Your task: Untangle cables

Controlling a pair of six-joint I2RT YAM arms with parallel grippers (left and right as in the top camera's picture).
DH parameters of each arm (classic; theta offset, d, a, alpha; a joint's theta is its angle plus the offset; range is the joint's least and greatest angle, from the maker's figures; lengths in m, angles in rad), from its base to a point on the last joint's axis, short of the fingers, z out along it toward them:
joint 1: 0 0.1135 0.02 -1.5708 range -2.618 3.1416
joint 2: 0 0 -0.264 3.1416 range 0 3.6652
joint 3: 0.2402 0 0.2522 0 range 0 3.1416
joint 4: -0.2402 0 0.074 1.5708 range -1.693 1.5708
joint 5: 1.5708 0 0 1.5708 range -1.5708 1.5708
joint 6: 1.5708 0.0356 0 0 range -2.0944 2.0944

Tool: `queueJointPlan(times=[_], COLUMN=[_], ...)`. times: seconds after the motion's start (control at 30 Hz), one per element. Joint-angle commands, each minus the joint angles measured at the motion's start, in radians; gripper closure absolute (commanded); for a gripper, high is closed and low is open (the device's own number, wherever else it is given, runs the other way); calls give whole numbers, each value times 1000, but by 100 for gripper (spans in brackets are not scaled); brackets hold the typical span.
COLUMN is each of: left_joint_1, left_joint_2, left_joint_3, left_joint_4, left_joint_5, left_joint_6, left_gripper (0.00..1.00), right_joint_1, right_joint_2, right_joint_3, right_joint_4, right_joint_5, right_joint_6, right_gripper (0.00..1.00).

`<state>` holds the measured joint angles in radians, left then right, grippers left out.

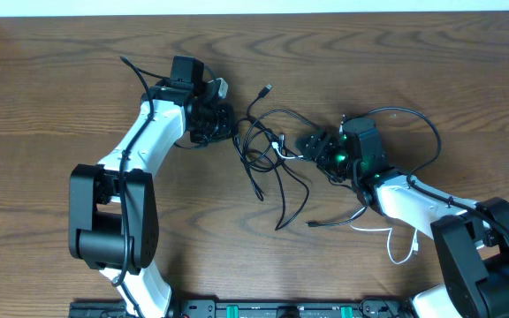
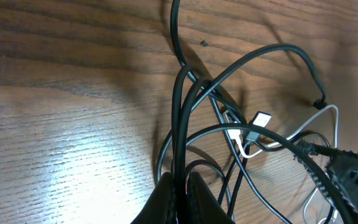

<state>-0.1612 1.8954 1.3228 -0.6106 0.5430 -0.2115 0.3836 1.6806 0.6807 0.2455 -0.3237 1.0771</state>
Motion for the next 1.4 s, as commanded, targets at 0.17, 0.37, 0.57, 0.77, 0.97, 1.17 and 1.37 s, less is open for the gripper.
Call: queueJointPlan(times=[0.17, 0.37, 0.57, 0.77, 0.97, 1.17, 1.37], left_joint_1=[-4, -4, -4, -4, -4, -4, -4], left_joint_2=[-20, -20, -20, -20, -20, -20, -20], left_joint_3=[16, 16, 16, 16, 16, 16, 16], left_joint_4=[-5, -5, -5, -6, -5, -5, -5], left_joint_5=[-13, -13, -13, -13, -13, -13, -13], left_joint_6=[13, 13, 13, 13, 13, 13, 13], left_gripper=[92, 93, 92, 92, 93, 92, 92], right_joint_1=[19, 33, 32, 29, 30, 30, 30], right_joint_2=[8, 8, 8, 8, 8, 8, 8], right_joint_3=[11, 11, 11, 11, 11, 11, 11], right_joint_4=[-132, -97, -45, 55, 42, -4, -68], right_joint_5=[312, 308, 38, 42, 177, 204, 317], right_joint_6=[6, 7, 7, 6, -72, -72, -72], right_gripper=[31, 37, 42, 39, 37, 37, 32])
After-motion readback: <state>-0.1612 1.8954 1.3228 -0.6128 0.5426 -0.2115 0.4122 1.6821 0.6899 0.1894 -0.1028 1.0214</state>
